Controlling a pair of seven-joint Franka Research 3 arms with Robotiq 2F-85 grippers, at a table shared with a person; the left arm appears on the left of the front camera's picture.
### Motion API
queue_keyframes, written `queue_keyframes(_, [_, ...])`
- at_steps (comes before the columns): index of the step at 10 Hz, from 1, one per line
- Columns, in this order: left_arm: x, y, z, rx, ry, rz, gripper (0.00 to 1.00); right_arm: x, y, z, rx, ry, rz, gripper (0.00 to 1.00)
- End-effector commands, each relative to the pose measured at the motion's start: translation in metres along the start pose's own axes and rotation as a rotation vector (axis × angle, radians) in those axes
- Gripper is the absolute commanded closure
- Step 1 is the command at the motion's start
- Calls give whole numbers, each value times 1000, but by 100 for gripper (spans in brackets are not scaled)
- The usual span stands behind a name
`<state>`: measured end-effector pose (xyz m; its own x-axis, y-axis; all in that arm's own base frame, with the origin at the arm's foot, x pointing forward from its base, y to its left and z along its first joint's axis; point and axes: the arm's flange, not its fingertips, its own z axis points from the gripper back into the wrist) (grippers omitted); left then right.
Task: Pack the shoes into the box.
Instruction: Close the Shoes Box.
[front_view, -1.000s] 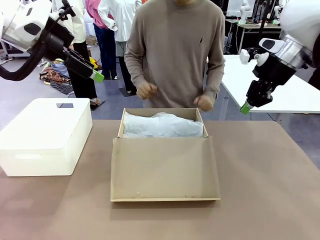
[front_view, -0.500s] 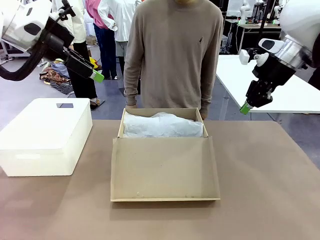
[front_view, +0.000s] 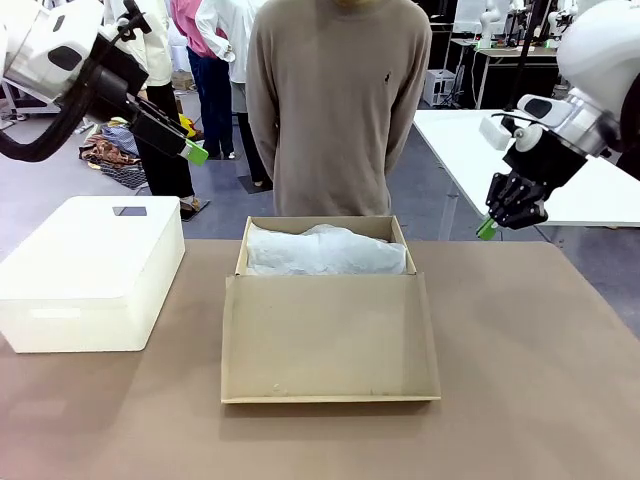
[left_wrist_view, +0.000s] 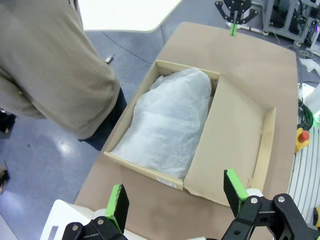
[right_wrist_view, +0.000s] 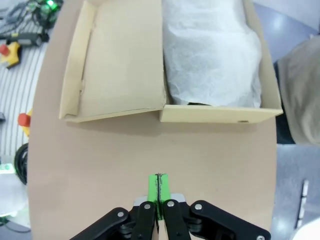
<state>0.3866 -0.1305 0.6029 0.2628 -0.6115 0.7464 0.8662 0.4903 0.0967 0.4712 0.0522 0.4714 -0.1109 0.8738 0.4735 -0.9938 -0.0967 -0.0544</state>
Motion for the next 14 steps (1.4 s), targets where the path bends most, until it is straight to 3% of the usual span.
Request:
queue_keyframes(1, [-4,1,-1,-15,-19,-15,0,-16,-2,-22,8,-58,109,100])
queue_keyframes(5, [-4,1,-1,-15,-19,-15,0,-29,-11,-54,93,-124,192,100])
queue_keyframes(7, [-4,1,-1,-15,-19,-15,0,-29,-10,-50,110,-104,105,100])
queue_keyframes(12, [-4,1,-1,-15,-19,-15,0,-30,-6,-62,118,-85,143,100])
queue_keyframes(14, [-4,1,-1,-15,-19,-15,0,-36,-16,-76,141,-159,113,100])
